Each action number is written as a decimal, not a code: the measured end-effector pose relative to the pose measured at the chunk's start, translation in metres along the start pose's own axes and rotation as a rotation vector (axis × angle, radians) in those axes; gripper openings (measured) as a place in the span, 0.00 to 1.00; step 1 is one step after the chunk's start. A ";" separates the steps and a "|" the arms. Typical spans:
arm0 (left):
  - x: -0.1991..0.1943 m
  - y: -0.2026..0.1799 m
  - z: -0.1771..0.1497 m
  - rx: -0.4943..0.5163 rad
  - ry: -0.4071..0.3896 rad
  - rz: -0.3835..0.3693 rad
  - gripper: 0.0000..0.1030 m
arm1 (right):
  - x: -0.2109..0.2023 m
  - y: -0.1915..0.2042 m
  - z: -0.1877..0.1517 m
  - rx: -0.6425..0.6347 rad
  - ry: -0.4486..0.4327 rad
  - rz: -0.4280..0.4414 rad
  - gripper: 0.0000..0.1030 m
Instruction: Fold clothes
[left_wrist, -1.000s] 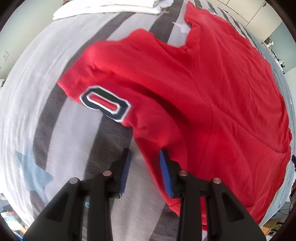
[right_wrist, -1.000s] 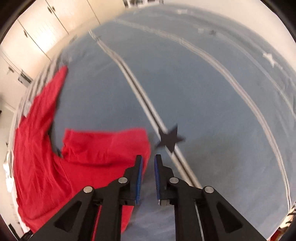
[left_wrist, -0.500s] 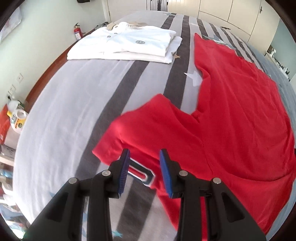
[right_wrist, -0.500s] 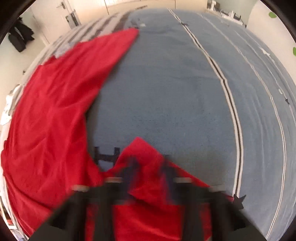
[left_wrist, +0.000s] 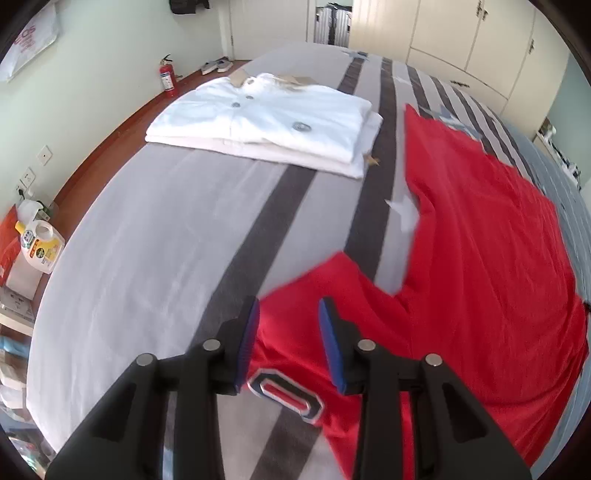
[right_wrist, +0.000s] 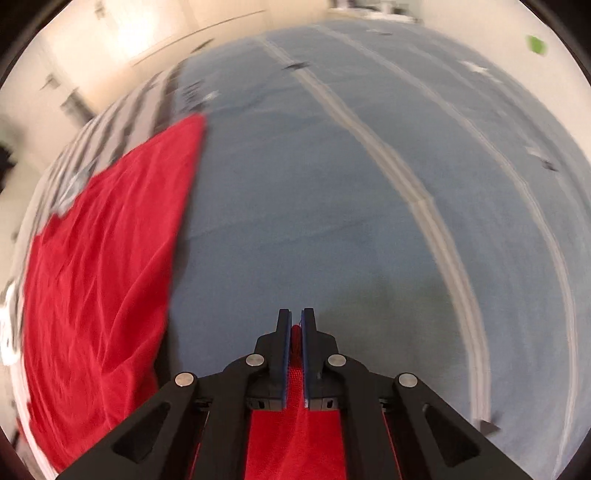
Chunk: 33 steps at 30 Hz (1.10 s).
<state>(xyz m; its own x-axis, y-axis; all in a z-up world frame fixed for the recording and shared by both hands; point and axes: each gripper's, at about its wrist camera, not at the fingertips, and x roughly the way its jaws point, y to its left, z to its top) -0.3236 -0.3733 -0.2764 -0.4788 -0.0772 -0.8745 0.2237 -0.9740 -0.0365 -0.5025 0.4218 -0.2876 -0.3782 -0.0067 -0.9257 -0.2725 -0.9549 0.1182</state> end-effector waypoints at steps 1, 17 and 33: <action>0.008 -0.004 0.004 0.007 -0.004 -0.013 0.41 | 0.007 0.002 -0.003 -0.012 0.005 0.006 0.05; 0.106 -0.051 0.023 0.228 0.128 -0.152 0.38 | -0.051 -0.013 -0.075 -0.061 -0.069 0.119 0.09; 0.109 -0.065 0.088 0.286 0.057 -0.043 0.08 | -0.050 0.004 -0.117 -0.167 -0.026 0.021 0.12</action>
<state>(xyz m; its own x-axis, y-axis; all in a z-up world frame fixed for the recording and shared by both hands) -0.4652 -0.3372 -0.3269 -0.4328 -0.0299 -0.9010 -0.0482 -0.9973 0.0563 -0.3814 0.3835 -0.2827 -0.4060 -0.0213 -0.9136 -0.1145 -0.9907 0.0739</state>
